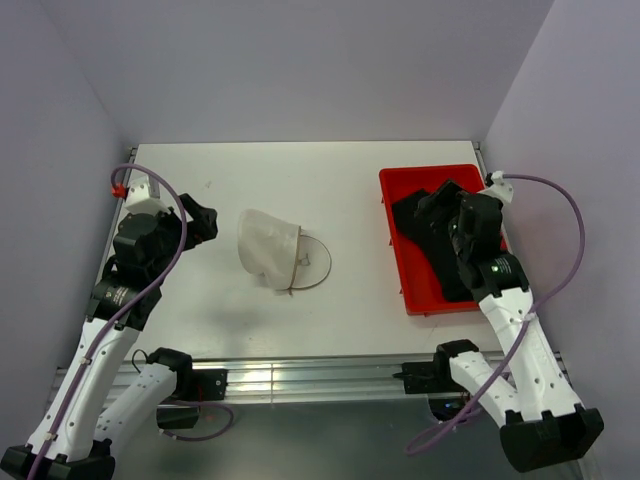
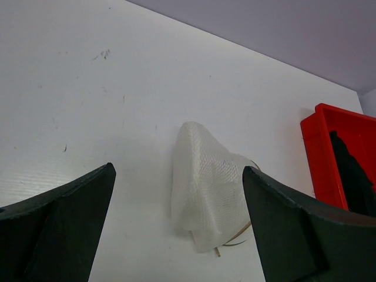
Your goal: Place the bra in the laundry bag and zip it closed
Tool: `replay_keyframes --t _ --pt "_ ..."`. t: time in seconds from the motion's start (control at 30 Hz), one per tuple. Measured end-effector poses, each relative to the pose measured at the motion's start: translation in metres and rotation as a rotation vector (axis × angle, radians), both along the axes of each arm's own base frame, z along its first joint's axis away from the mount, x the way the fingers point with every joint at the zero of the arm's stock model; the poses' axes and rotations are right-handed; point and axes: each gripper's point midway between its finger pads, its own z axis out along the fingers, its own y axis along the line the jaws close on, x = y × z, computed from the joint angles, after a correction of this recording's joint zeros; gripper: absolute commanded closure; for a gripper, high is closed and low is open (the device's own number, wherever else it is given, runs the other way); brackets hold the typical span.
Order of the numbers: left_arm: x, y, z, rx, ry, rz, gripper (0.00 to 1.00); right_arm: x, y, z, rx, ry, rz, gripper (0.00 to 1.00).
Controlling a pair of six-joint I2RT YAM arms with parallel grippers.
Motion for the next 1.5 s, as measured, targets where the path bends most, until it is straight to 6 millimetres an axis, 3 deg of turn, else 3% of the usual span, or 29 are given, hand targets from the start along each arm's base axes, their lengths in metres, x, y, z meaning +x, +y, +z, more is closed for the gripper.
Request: replay_keyframes --t 0.2,0.37,0.6,0.7,0.83,1.03,1.17,1.5 --pt "-0.001 -0.004 0.000 -0.007 0.001 -0.023 0.03 0.010 -0.028 -0.045 -0.014 0.167 -0.124 0.00" --pt "-0.002 -0.009 0.000 -0.015 0.003 -0.052 0.03 0.012 -0.050 -0.071 -0.001 0.249 -0.220 0.00" --pt "-0.005 -0.019 0.000 -0.031 0.008 -0.105 0.05 -0.010 -0.098 -0.122 0.082 0.366 -0.400 0.01" --pt "-0.006 -0.021 0.000 -0.036 0.008 -0.117 0.05 -0.018 -0.104 -0.141 0.143 0.407 -0.429 0.02" --pt "-0.007 -0.024 0.002 -0.043 0.004 -0.135 0.05 -0.033 -0.108 -0.166 0.216 0.457 -0.459 0.02" --pt "-0.009 -0.027 0.005 -0.051 -0.007 -0.157 0.05 -0.041 -0.115 -0.178 0.285 0.493 -0.511 0.01" --pt "-0.010 -0.029 0.005 -0.054 -0.006 -0.167 0.05 -0.040 -0.106 -0.188 0.350 0.530 -0.499 0.01" --pt "-0.011 -0.034 0.001 -0.060 0.007 -0.194 0.05 -0.040 -0.070 -0.187 0.583 0.499 -0.464 0.01"
